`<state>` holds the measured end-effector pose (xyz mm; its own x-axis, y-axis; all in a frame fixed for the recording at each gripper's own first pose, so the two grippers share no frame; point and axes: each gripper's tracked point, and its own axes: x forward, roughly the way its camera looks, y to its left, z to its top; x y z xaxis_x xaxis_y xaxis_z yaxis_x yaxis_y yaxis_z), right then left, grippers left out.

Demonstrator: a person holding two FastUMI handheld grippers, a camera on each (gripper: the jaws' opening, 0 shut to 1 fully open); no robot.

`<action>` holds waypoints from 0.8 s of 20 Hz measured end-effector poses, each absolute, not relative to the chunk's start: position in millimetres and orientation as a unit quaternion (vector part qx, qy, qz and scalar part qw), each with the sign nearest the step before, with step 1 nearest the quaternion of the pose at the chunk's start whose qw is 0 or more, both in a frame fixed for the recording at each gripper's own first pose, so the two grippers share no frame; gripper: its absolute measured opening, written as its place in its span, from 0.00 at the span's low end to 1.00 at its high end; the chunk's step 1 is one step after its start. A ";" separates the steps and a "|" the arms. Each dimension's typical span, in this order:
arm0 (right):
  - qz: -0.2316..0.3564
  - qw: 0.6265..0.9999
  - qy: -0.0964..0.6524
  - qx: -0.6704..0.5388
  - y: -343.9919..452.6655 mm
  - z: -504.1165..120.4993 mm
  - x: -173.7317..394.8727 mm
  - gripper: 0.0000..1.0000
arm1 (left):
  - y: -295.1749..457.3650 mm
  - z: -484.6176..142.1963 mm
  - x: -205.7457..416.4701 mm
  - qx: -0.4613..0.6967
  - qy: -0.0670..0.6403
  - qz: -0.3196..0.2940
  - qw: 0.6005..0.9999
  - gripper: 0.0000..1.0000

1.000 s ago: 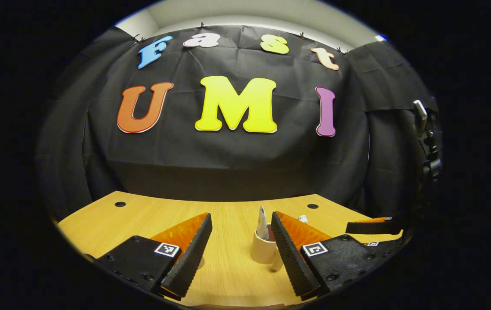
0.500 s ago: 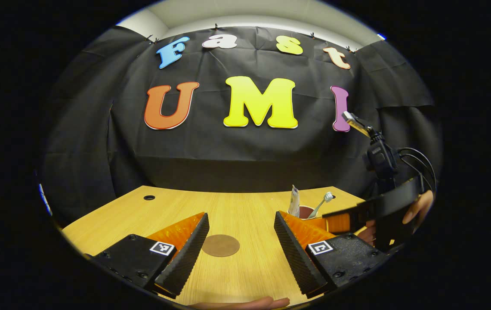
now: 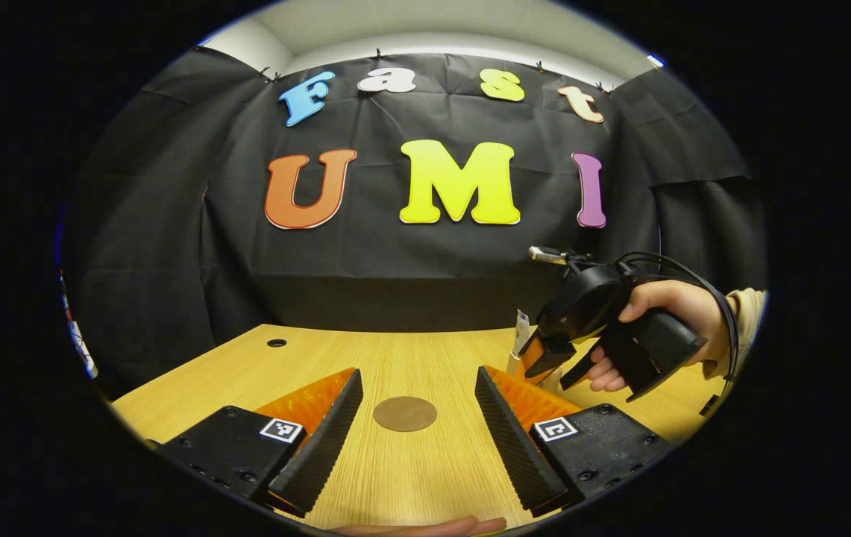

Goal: Put the toothbrush and toothpaste on the desktop into the cup, then pick up the cup and place it on the coaster on the desktop.

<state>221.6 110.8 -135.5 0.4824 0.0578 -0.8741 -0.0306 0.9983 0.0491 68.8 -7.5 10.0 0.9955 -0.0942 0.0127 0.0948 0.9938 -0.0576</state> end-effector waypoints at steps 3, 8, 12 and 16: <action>0.010 0.851 0.526 0.002 107.5 -151.4 224.6 0.76 | -2.5 6.5 67.1 -0.030 -0.003 -0.049 0.998 0.96; -0.003 0.852 0.524 -0.025 105.2 -149.9 222.3 0.37 | 2.4 -6.1 70.2 -0.043 0.014 -0.047 0.998 0.96; 0.007 0.850 0.525 -0.044 101.2 -149.9 223.1 0.23 | 2.4 -14.5 73.1 -0.053 0.028 -0.048 0.997 0.96; 0.010 0.861 0.506 -0.045 100.8 -144.6 228.8 0.22 | 2.3 -14.6 72.4 -0.069 0.017 -0.059 0.996 0.97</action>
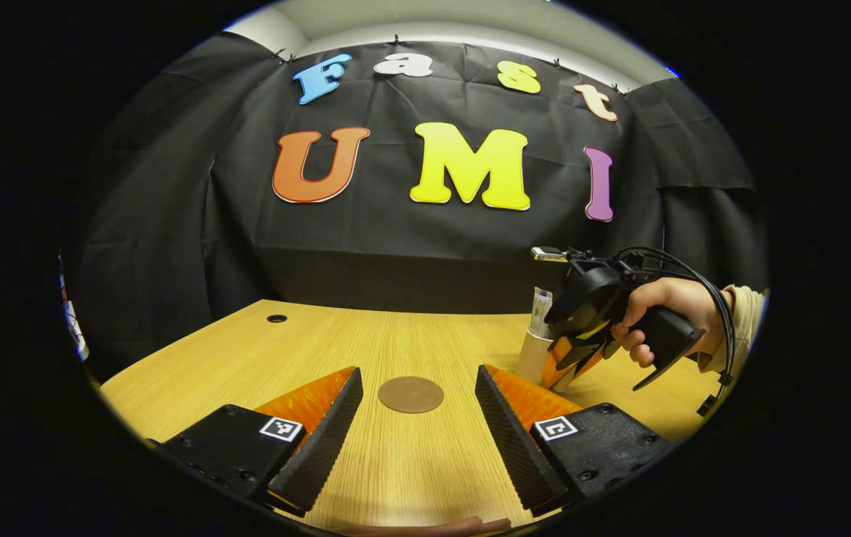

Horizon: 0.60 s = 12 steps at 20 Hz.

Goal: Put the toothbrush and toothpaste on the desktop into the cup, then pick up the cup and place it on the coaster on the desktop.

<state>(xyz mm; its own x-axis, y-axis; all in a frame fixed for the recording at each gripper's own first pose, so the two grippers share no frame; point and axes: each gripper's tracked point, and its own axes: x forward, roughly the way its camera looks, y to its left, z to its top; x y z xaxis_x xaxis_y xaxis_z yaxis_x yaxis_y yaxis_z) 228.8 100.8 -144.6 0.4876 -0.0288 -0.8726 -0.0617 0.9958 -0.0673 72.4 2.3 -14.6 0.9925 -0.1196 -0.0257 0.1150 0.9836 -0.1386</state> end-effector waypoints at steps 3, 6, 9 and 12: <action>0.016 0.876 0.478 -0.064 101.1 -145.4 236.0 0.22 | 6.6 -20.7 73.5 -0.079 0.013 -0.057 0.995 0.96; 0.044 0.881 0.465 -0.075 104.7 -140.5 241.8 0.21 | 13.0 -29.2 73.1 -0.074 0.023 -0.046 0.996 0.97; 0.077 0.879 0.461 -0.098 109.3 -139.5 241.8 0.21 | 21.7 -37.2 71.2 -0.077 0.028 -0.040 0.996 0.97; 0.118 0.871 0.463 -0.118 114.6 -143.0 244.1 0.22 | 31.2 -37.1 70.0 -0.072 0.026 -0.029 0.997 0.97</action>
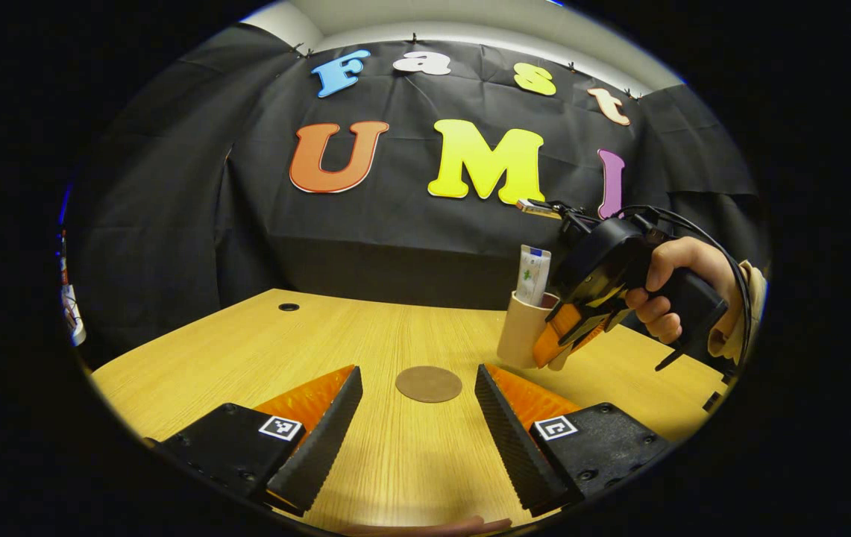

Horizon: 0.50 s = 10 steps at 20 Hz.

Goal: Put the toothbrush and toothpaste on the desktop into the cup, then pick up the cup and place it on the coaster on the desktop.

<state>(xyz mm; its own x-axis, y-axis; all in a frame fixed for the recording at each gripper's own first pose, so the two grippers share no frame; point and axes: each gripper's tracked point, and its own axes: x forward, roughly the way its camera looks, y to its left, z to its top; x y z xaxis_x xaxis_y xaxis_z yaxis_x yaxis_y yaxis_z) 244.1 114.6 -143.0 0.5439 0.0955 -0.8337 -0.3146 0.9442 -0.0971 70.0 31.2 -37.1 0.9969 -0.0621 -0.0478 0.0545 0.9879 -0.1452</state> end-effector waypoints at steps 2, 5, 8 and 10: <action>0.144 0.866 0.462 -0.127 116.6 -146.2 249.7 0.21 | 35.5 -33.6 66.8 -0.064 0.017 -0.027 0.997 0.97; 0.164 0.860 0.462 -0.142 113.6 -150.8 253.9 0.21 | 40.4 -21.9 58.7 -0.054 -0.013 -0.033 0.998 0.97; 0.169 0.850 0.477 -0.145 117.6 -155.0 256.0 0.21 | 42.4 -16.2 54.6 -0.059 -0.034 -0.042 0.997 0.96; 0.165 0.845 0.491 -0.134 112.9 -153.1 259.1 0.21 | 47.1 -16.6 53.2 -0.052 -0.032 -0.036 0.997 0.96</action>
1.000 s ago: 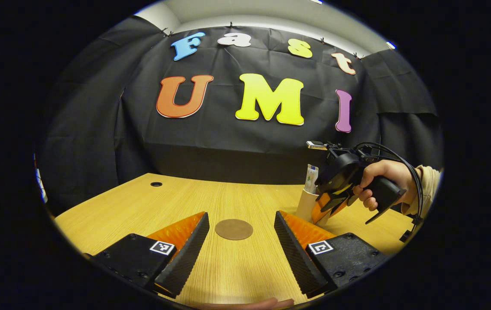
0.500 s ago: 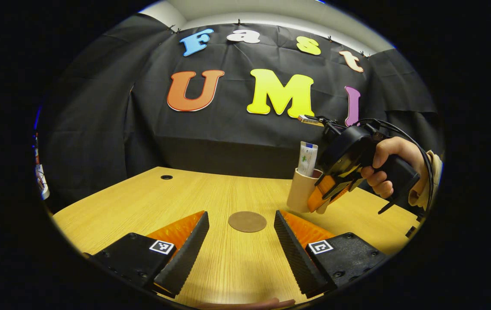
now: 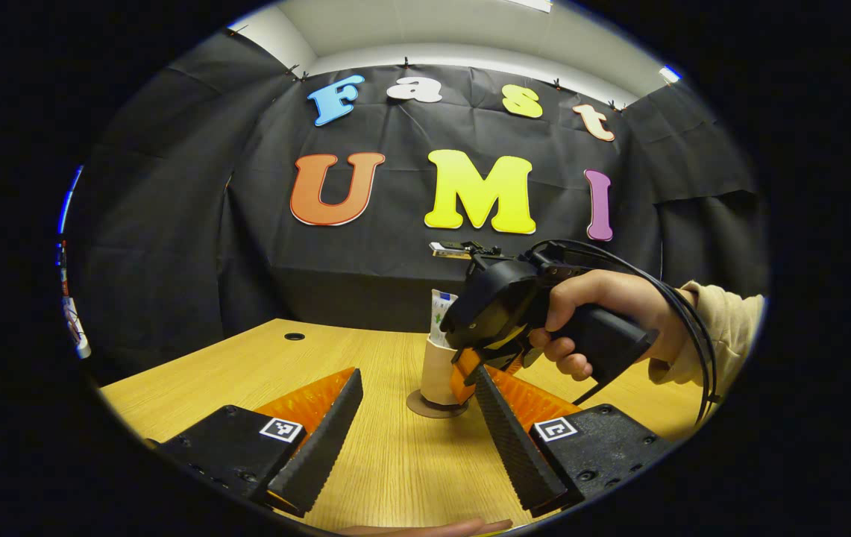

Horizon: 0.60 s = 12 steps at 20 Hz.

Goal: Put the toothbrush and toothpaste on the desktop into the cup, then pick up the cup and place it on the coaster on the desktop.

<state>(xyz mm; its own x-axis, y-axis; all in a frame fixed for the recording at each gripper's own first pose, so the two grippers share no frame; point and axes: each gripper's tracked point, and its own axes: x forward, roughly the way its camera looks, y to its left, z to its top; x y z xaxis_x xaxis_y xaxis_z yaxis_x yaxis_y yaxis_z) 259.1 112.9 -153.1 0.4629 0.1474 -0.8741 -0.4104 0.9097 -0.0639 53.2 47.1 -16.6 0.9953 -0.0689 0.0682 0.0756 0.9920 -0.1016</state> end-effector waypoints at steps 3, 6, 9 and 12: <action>0.142 0.849 0.489 -0.139 110.9 -149.1 257.9 0.21 | 46.7 -15.1 50.7 -0.049 -0.035 -0.037 0.998 0.96; 0.142 0.839 0.506 -0.141 112.7 -153.8 252.8 0.21 | 46.3 -15.0 51.6 -0.045 -0.036 -0.037 0.998 0.96; 0.160 0.839 0.500 -0.143 115.1 -152.8 255.4 0.23 | 41.6 -16.5 52.7 -0.050 -0.033 -0.042 0.997 0.96; 0.167 0.837 0.499 -0.153 113.4 -153.0 255.1 0.23 | 39.7 -19.7 52.0 -0.052 -0.026 -0.044 0.997 0.96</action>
